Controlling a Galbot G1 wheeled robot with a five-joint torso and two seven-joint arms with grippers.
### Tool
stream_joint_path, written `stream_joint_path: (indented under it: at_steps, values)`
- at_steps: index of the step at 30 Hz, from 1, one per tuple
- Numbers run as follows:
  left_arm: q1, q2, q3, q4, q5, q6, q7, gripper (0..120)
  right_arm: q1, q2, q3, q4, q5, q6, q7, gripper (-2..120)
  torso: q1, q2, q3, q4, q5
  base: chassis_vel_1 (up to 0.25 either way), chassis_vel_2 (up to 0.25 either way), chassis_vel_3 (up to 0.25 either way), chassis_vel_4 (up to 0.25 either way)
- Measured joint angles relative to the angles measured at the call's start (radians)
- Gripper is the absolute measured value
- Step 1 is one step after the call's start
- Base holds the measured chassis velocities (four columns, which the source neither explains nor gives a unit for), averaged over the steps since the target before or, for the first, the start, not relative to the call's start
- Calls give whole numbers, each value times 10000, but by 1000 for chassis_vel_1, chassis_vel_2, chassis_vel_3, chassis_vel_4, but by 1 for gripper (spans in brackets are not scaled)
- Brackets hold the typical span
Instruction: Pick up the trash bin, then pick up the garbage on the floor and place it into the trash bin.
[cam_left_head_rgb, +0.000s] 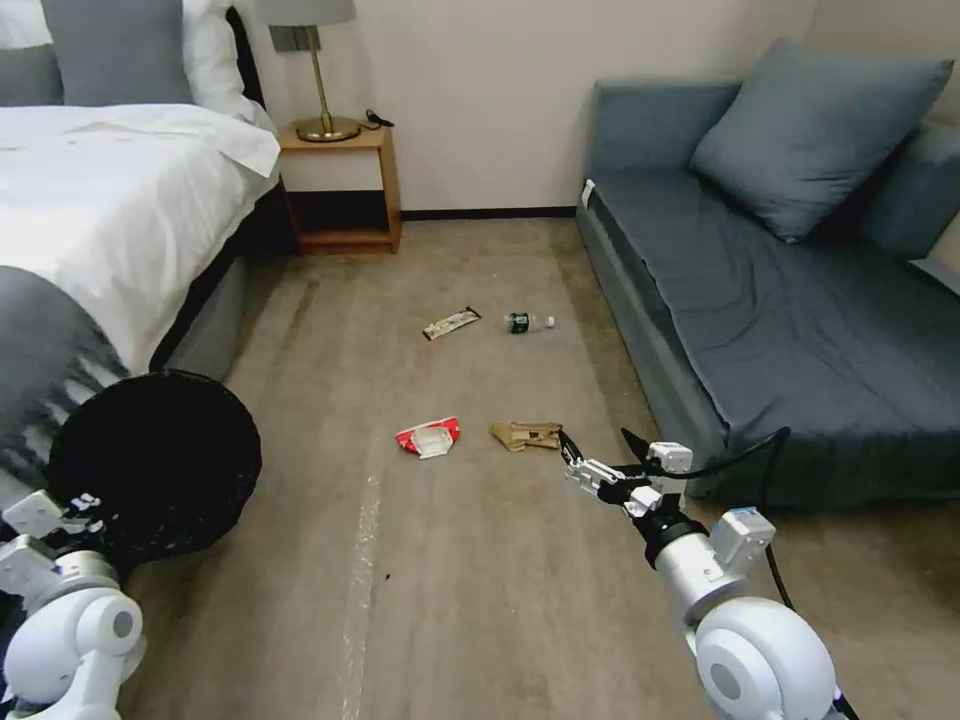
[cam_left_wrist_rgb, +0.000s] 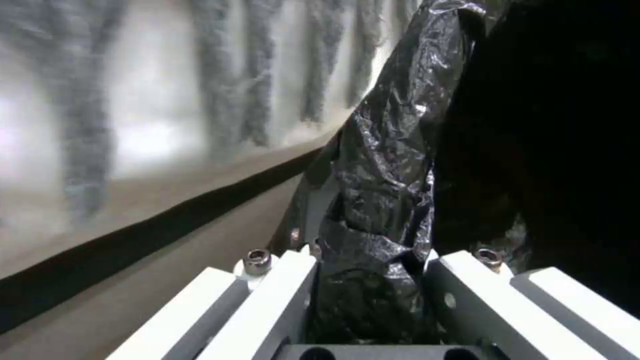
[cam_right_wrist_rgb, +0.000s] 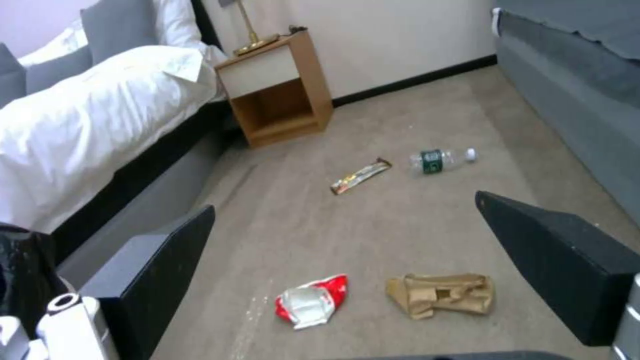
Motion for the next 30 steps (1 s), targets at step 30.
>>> stream_joint_path:
  at_steps: [30]
  values:
    - [224, -56, -161, 263, 110, -347, 167, 3, -343, 101, -45, 91, -271, 135, -228, 100, 0, -1, 0, 0, -2, -141, 140, 134, -135]
